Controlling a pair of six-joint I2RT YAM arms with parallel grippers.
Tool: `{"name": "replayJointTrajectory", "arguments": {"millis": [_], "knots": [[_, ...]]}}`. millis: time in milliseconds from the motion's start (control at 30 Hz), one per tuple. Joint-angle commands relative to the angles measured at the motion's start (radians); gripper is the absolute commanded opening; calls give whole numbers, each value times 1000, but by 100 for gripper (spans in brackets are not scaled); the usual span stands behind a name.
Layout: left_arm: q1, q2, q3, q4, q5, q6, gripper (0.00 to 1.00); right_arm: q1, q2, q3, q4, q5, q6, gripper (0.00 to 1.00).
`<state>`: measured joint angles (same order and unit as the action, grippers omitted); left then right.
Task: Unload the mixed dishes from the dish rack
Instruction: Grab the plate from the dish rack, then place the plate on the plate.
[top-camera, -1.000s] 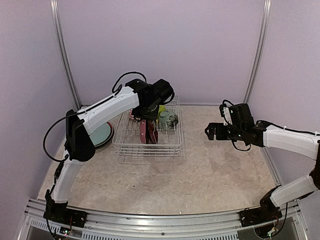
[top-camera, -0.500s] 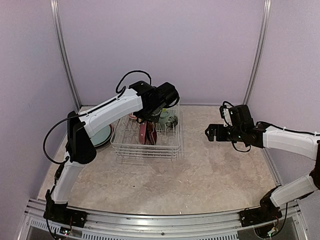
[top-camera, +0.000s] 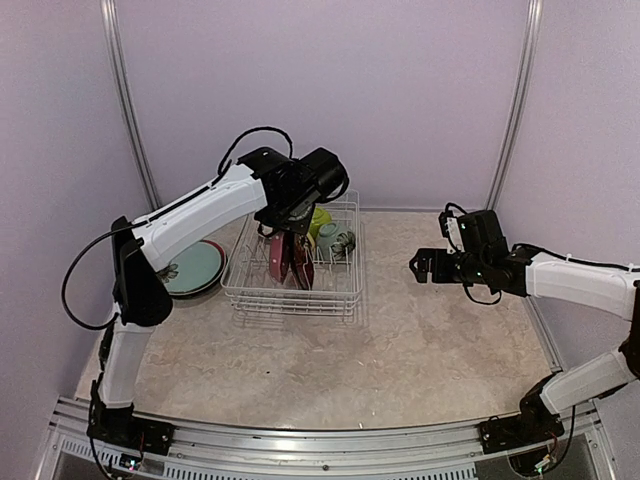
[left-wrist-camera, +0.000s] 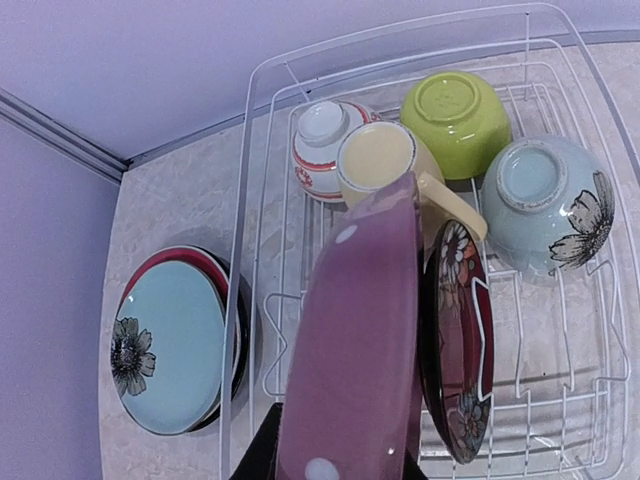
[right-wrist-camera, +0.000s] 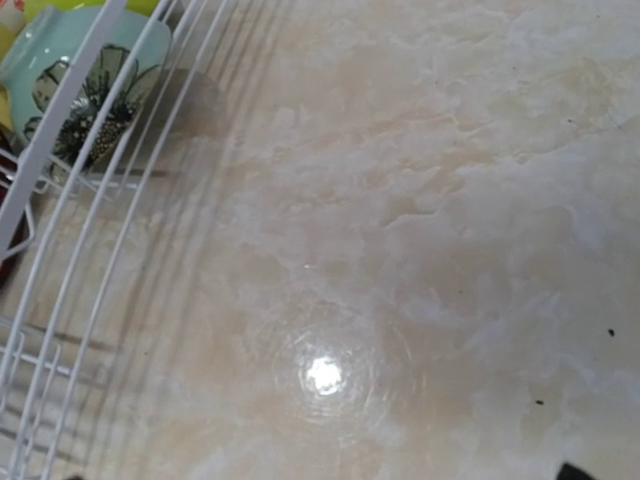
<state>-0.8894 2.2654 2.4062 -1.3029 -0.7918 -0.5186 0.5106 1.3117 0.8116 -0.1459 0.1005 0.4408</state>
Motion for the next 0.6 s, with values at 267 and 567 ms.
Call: {"name": "replayJointTrajectory", "arguments": {"millis": [267,567], "knots": [[-22,-200,-38,33,-54,-2,0,12,10,-6,13,-14,15,100],[30,-417,-249,195,72,39,0,14,34,7,19,-23,17,100]]}}
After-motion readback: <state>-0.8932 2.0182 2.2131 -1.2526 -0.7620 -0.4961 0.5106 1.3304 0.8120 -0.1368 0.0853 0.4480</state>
